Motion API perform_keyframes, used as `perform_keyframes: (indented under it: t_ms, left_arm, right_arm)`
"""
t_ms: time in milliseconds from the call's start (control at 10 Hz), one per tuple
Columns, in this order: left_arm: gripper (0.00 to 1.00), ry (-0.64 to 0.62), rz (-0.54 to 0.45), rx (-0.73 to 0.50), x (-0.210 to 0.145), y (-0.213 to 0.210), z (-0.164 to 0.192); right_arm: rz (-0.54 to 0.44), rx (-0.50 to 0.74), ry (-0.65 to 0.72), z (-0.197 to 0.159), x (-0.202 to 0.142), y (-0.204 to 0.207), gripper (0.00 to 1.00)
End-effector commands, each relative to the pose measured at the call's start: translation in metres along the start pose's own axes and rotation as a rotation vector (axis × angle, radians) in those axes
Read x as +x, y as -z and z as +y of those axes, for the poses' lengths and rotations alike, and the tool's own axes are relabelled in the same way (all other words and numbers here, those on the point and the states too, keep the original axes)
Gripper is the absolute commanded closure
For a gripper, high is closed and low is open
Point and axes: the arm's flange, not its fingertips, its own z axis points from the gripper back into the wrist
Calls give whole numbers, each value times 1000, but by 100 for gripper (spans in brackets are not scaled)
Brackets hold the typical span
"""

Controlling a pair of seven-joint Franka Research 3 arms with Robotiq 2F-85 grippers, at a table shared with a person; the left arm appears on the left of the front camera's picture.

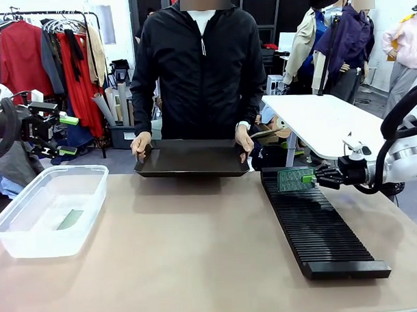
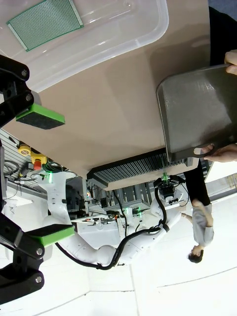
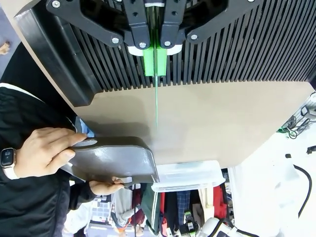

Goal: Sort PCBs into racks and boxes based on the side picked up.
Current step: If the short side of the Blank PCB is picked up, insert it into the PCB Rack ; if the long side is picked up, place it in the Organizing box.

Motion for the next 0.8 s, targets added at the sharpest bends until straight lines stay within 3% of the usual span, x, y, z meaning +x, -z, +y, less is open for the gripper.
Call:
perform_keyframes:
  t_ms: [0, 700]
  left_arm:
    - [0, -5, -4, 7, -1, -1, -2]
    - [0, -5, -4, 7, -1, -1, -2]
  right_arm:
    - [3, 22, -35, -5, 2, -3, 100]
    - [34, -5, -28, -10, 4, 1, 100]
